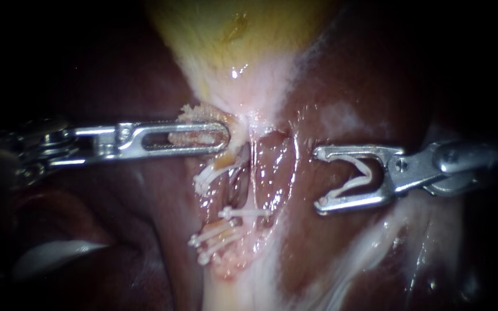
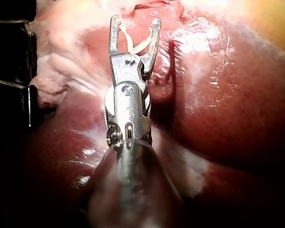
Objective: Clipping second clip right tube
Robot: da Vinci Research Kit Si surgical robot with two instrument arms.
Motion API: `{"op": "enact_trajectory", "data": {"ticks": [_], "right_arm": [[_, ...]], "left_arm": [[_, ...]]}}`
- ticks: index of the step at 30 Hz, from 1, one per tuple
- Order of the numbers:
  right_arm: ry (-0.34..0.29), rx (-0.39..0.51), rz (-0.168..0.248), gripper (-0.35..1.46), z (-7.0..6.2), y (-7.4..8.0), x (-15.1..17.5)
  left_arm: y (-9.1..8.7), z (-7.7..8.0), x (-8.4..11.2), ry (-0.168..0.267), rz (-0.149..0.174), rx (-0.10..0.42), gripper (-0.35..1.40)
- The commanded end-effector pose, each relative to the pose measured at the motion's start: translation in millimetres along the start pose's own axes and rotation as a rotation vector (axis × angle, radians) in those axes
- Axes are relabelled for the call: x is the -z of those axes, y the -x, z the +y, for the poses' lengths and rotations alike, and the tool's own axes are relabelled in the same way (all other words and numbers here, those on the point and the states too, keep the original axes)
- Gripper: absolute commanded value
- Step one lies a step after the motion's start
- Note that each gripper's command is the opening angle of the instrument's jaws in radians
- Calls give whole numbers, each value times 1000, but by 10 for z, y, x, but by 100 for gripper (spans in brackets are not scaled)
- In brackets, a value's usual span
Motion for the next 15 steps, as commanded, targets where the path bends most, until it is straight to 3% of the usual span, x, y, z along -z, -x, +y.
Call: {"op": "enact_trajectory", "data": {"ticks": [1,5,10,15], "right_arm": [[0,0,0,50,0,0,0],[0,0,0,50,0,0,0],[1,0,0,50,0,0,-1],[1,0,0,50,-1,0,-2]], "left_arm": [[0,0,1,0,0,0,-35],[5,-4,7,-3,4,4,-35],[25,-14,30,-4,14,21,-35],[46,-25,58,-3,-23,24,-35]]}}
